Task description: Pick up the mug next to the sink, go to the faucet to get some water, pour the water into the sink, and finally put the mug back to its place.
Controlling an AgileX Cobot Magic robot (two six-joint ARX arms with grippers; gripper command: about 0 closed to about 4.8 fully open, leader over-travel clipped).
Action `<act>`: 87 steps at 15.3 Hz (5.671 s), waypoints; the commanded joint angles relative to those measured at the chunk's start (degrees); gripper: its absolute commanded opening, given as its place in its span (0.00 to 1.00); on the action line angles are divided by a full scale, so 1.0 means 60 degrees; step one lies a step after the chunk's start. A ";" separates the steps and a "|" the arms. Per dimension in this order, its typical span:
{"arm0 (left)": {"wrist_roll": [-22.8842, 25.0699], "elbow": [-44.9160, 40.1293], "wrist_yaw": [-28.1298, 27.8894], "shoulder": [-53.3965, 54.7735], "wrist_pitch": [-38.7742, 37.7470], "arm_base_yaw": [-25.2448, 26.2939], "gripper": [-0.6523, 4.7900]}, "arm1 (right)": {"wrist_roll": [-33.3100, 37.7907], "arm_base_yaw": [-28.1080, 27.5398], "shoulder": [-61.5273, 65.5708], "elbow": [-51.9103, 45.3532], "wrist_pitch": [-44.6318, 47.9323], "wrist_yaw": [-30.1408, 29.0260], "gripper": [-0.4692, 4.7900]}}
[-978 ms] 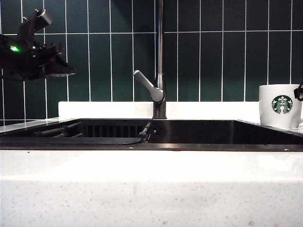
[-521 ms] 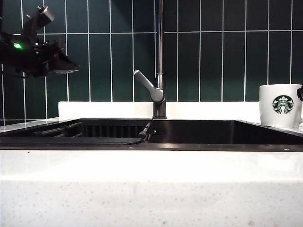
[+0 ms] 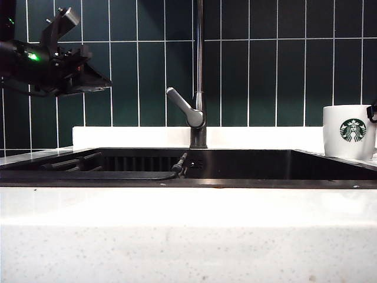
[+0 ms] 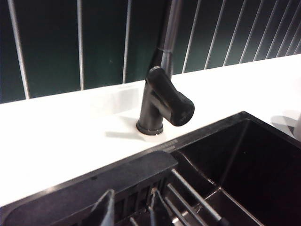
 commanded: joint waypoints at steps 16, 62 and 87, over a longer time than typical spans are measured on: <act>0.0011 0.0051 0.0681 0.0066 -0.0244 -0.0018 0.30 | -0.0492 0.0011 0.0444 0.0339 0.0532 0.0011 0.10; -0.0707 0.8014 0.4309 0.5417 -0.2313 -0.1399 0.42 | 0.0998 0.4597 0.0914 0.6572 -0.4645 -0.3774 0.09; 0.0281 0.8014 0.2098 0.5421 -0.2816 -0.1453 0.42 | -0.0102 0.4597 0.0933 0.6568 -0.4455 -0.3705 0.09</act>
